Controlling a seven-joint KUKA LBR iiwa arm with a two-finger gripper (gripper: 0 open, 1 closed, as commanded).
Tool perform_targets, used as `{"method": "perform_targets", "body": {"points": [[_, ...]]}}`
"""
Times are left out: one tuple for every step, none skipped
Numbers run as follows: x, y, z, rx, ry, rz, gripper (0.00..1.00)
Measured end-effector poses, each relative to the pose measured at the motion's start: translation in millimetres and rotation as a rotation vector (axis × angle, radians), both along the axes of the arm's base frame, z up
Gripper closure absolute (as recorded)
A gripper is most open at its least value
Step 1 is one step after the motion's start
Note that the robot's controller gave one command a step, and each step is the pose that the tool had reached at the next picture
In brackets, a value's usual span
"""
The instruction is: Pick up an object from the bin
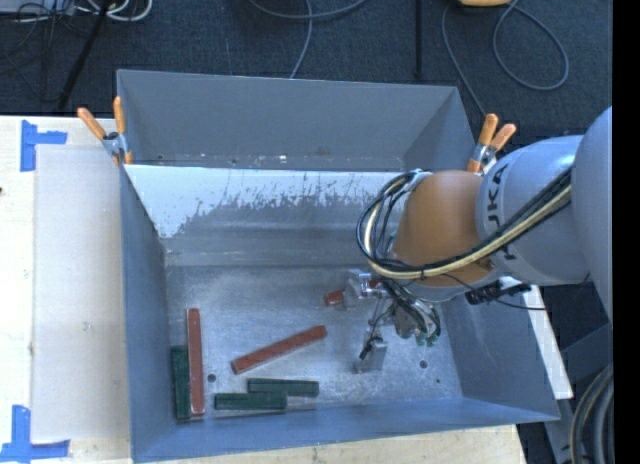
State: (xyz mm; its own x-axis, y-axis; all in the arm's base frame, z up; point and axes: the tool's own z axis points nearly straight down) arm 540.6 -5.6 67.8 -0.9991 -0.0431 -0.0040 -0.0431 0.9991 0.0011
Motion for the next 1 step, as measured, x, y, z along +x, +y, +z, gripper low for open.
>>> {"method": "perform_targets", "body": {"points": [[-61.9, 102.1, 18.8, 0.000, 0.000, 0.168, 0.00]]}}
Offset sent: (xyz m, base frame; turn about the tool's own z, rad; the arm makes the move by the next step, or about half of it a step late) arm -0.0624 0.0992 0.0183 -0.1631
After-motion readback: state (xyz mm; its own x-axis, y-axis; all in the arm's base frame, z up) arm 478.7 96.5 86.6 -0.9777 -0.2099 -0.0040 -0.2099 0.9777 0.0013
